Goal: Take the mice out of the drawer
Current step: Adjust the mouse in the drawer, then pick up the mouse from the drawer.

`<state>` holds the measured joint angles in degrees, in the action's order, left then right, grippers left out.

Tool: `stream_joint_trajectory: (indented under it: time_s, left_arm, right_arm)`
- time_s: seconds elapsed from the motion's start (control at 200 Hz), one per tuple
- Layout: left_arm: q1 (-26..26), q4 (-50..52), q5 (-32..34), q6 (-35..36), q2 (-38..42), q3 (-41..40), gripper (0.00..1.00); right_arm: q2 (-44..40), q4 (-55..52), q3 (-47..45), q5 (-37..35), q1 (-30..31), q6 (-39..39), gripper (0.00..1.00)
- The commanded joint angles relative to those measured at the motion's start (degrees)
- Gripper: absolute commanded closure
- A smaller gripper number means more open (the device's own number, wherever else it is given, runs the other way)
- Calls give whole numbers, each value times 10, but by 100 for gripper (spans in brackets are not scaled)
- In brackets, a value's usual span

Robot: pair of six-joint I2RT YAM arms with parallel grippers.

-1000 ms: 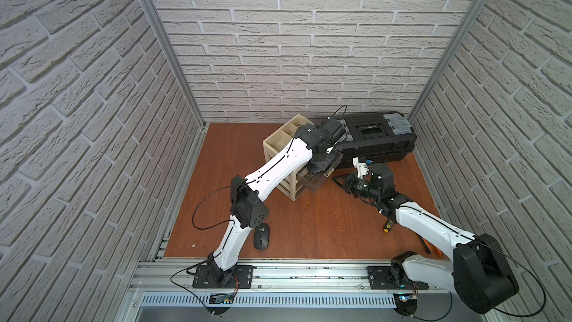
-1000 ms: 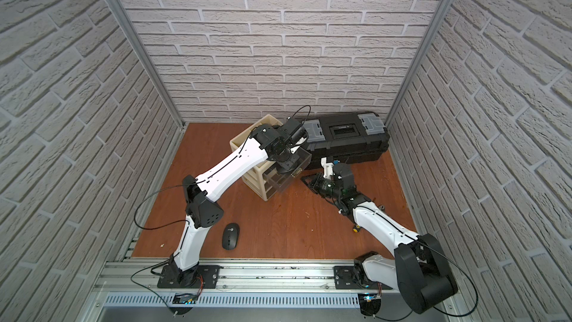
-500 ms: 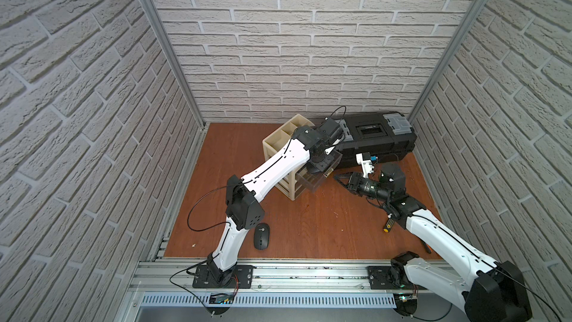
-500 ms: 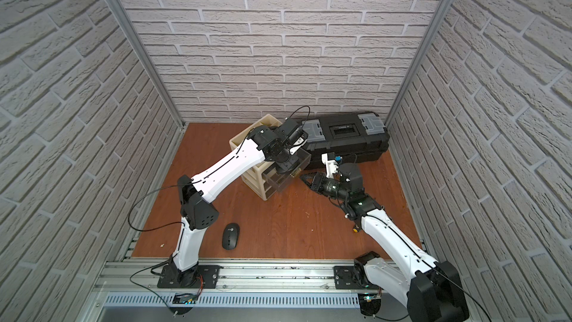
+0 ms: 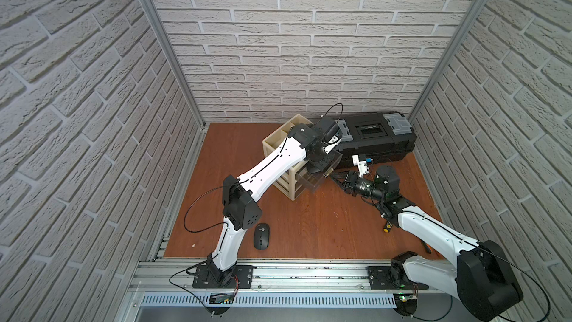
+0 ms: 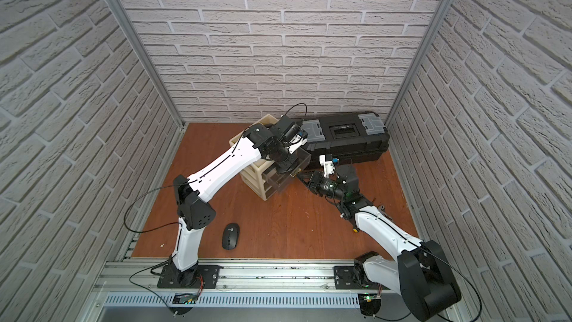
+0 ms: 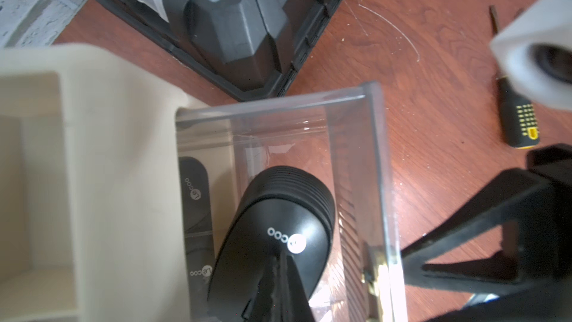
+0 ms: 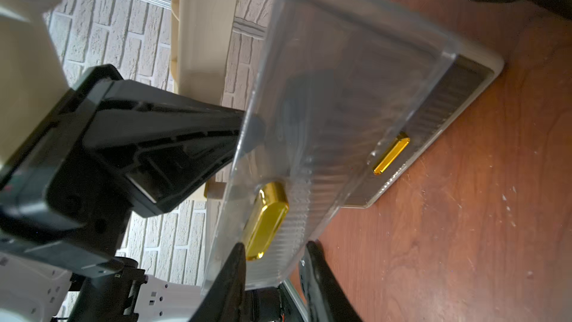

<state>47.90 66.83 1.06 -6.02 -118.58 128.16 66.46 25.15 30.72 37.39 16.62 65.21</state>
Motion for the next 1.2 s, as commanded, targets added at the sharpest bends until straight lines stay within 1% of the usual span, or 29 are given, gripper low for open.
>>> stream_joint_trajectory:
  time_s: [0.0,0.125,0.255,0.52,0.73,0.775,0.85,0.97,1.095,1.195]
  left_arm:
    - [-3,-4,-29,7,16,-11,99]
    - [-3,-1,-46,7,16,-11,99]
    - [-3,-2,-62,8,16,-12,100]
    - [-6,-17,-98,-1,20,-32,100]
    - [-15,-32,-102,-8,36,-49,99]
    - [-20,-34,-96,-10,41,-49,95]
    - [-27,-39,-88,-13,50,-46,84]
    - [-34,-36,-70,-10,56,-39,72]
    - [-34,-33,-63,0,54,-33,66]
    - [-34,-31,-68,6,50,-24,64]
  right_arm:
    - [3,66,-4,12,-2,15,67]
    - [19,91,-4,13,-2,30,67]
    - [37,111,-4,8,-2,46,69]
    - [46,144,-8,-7,-3,81,80]
    - [36,122,-14,-21,-3,98,88]
    - [30,108,-14,-22,-3,96,89]
    - [18,79,-15,-26,-3,89,90]
    - [-3,54,-25,-33,-2,91,91]
    - [-21,26,-32,-35,-3,91,91]
    - [-32,14,-36,-35,-4,91,91]
